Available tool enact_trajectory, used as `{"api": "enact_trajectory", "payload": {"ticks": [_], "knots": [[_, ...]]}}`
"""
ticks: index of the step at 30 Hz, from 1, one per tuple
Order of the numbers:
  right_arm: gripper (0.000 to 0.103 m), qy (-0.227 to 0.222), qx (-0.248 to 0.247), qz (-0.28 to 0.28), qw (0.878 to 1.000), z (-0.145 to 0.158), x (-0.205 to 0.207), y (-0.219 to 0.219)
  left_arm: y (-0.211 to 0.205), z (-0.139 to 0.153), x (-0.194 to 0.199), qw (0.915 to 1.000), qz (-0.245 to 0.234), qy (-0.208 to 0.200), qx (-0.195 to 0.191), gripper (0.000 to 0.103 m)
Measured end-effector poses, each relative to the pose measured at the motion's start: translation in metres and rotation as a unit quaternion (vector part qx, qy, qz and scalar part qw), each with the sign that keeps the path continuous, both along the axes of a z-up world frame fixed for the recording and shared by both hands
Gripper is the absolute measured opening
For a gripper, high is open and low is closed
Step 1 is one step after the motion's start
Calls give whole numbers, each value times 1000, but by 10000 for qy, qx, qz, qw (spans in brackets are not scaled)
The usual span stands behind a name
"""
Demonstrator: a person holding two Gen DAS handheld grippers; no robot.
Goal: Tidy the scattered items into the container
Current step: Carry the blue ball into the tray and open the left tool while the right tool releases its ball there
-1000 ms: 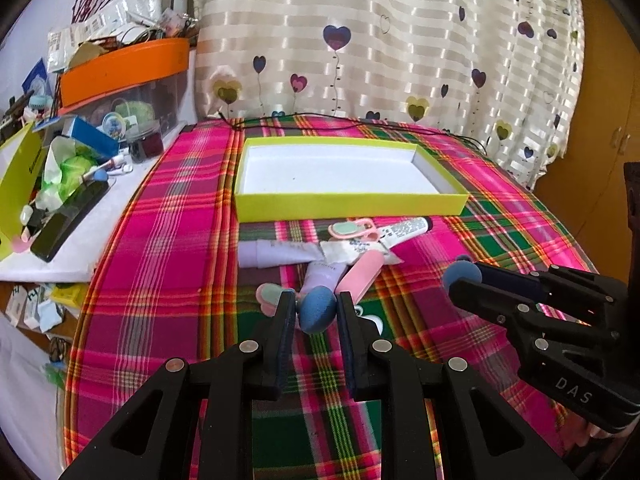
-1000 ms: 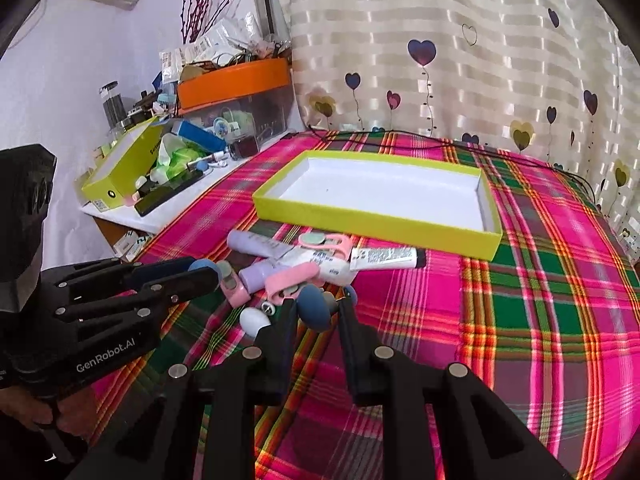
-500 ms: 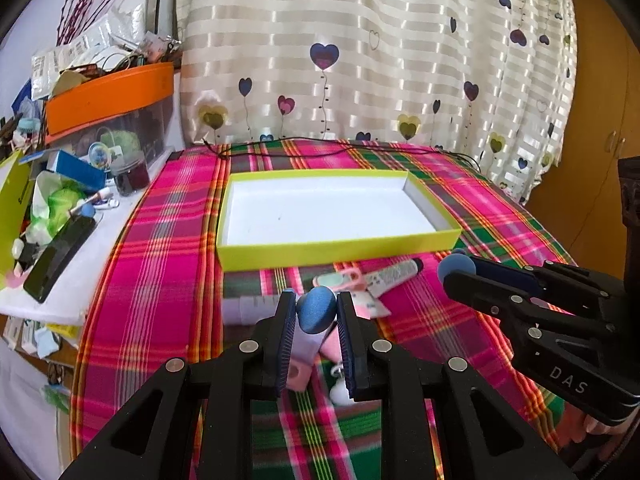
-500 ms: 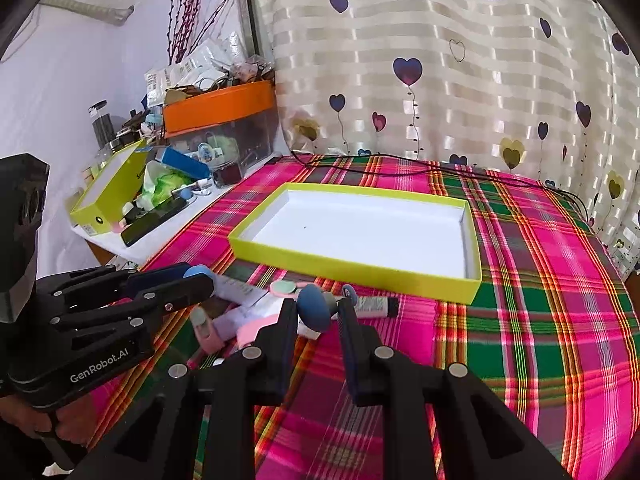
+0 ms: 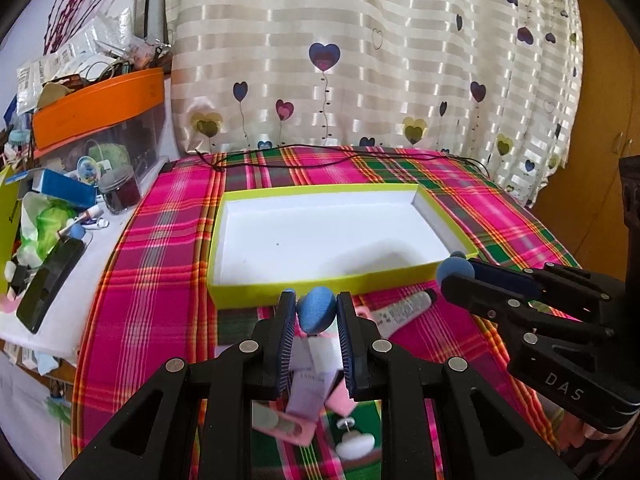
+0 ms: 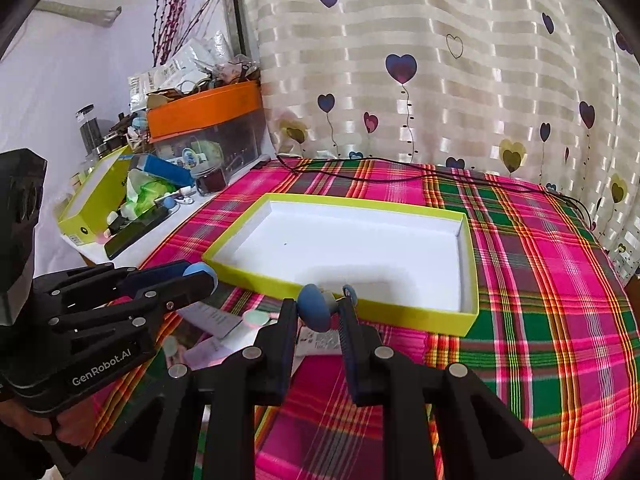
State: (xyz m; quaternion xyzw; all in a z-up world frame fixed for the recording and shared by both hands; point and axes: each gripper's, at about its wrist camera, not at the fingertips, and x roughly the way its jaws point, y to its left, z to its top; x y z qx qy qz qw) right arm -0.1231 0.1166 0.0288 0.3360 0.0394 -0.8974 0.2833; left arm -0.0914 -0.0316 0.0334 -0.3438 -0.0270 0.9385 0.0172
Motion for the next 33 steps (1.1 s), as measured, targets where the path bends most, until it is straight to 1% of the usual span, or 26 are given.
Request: {"api": "enact_trajectory", "payload": {"ticks": [14, 25, 33], "knots": [[21, -234, 81, -112, 9996, -15, -51, -2, 6, -13, -54, 9998, -39, -189, -71, 22], [21, -545, 154, -158, 9983, -39, -87, -7, 9, -34, -91, 9991, -60, -413, -116, 22], [22, -606, 144, -112, 9980, -45, -97, -13, 9, -43, -102, 9987, -44, -474, -162, 22]]}}
